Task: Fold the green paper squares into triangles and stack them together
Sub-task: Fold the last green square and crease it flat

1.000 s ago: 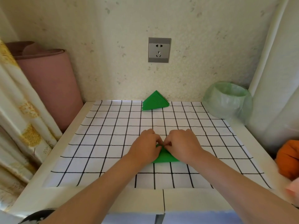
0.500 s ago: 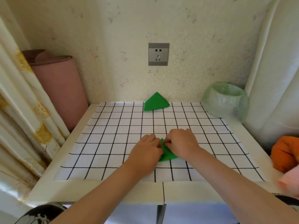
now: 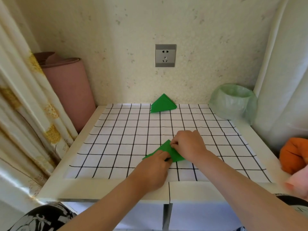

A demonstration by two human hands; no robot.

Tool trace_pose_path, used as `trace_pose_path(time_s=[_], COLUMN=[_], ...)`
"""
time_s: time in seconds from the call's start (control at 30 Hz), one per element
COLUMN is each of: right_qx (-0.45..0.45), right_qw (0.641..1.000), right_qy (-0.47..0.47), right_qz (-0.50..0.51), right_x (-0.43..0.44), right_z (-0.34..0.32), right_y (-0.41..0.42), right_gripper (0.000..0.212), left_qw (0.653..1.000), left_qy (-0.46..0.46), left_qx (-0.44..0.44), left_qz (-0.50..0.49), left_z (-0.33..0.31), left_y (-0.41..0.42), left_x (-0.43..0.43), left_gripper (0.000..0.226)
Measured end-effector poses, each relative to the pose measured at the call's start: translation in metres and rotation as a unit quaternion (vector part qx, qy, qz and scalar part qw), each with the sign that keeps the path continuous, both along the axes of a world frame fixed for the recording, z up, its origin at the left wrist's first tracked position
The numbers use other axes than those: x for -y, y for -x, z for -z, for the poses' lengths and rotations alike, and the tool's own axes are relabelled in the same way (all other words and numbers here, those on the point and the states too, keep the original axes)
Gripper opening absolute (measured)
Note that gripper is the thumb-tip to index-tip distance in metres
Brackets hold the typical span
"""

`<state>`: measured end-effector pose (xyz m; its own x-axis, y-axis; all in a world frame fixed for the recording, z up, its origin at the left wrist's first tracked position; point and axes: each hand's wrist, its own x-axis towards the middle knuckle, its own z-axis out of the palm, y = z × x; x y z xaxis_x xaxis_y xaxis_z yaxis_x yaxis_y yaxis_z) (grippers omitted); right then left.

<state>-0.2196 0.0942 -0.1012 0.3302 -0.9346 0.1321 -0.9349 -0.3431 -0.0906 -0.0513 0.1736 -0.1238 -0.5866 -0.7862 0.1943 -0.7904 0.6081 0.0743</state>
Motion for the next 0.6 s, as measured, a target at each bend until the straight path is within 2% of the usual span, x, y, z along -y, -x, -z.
trace_pose_path(time_s=[0.2,0.33,0.5,0.6], right_qx=[-0.003,-0.054,-0.059,-0.062], right_qw=[1.0,0.995,0.985,0.979], right_qy=[0.029,0.075,0.13,0.138], right_qz=[-0.004,-0.039,-0.094,-0.135], right_x=[-0.005,-0.014,-0.031,-0.042], right_z=[0.001,-0.001,-0.006,-0.001], right_y=[-0.001,0.001,0.006,0.01], right_gripper=[0.024,0.024,0.006,0.014], left_qw=[1.0,0.998,0.997,0.997], left_qy=[0.001,-0.003,0.008,0.01], left_qx=[-0.023,-0.06,-0.073,-0.078], left_qz=[0.007,0.009,0.008,0.007], left_z=[0.004,0.002,-0.002,-0.004], left_y=[0.0,-0.001,0.001,0.002], left_x=[-0.002,-0.003,-0.009,-0.014], left_gripper=[0.035,0.042,0.041,0.039])
